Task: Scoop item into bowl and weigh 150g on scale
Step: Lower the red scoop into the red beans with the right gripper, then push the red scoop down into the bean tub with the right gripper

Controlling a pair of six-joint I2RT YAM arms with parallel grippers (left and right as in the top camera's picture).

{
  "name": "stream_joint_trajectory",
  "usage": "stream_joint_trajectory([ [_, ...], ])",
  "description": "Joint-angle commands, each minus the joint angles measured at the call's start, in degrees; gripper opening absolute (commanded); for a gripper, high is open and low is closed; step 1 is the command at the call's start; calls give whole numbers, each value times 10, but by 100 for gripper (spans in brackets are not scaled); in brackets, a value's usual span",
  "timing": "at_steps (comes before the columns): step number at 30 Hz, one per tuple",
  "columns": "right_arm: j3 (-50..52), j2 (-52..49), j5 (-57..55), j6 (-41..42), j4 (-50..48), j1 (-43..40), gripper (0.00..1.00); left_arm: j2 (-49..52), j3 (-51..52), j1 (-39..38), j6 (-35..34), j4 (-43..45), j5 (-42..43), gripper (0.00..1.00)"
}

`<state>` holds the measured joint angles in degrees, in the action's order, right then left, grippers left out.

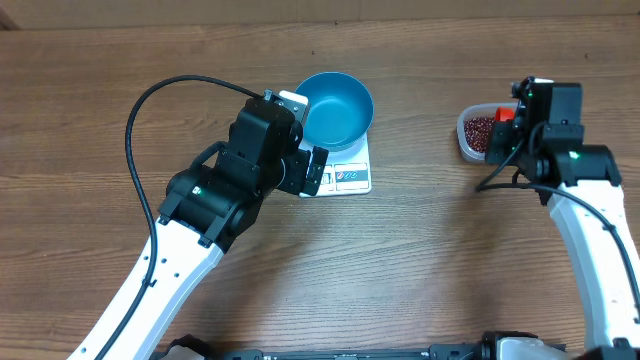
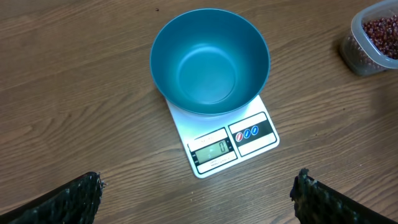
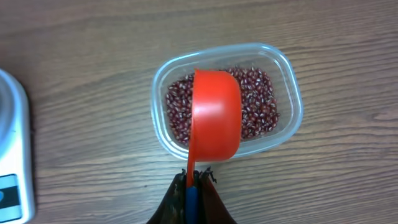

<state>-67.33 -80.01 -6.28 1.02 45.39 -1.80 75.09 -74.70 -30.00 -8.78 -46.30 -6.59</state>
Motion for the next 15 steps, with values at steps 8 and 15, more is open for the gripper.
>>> stream_joint_trajectory([
  [8, -20, -28, 24, 0, -7, -55, 4, -8, -12, 1, 10, 0, 5, 99],
  [15, -92, -30, 114, -9, 78, -112, 4, -8, -12, 1, 10, 0, 5, 100],
])
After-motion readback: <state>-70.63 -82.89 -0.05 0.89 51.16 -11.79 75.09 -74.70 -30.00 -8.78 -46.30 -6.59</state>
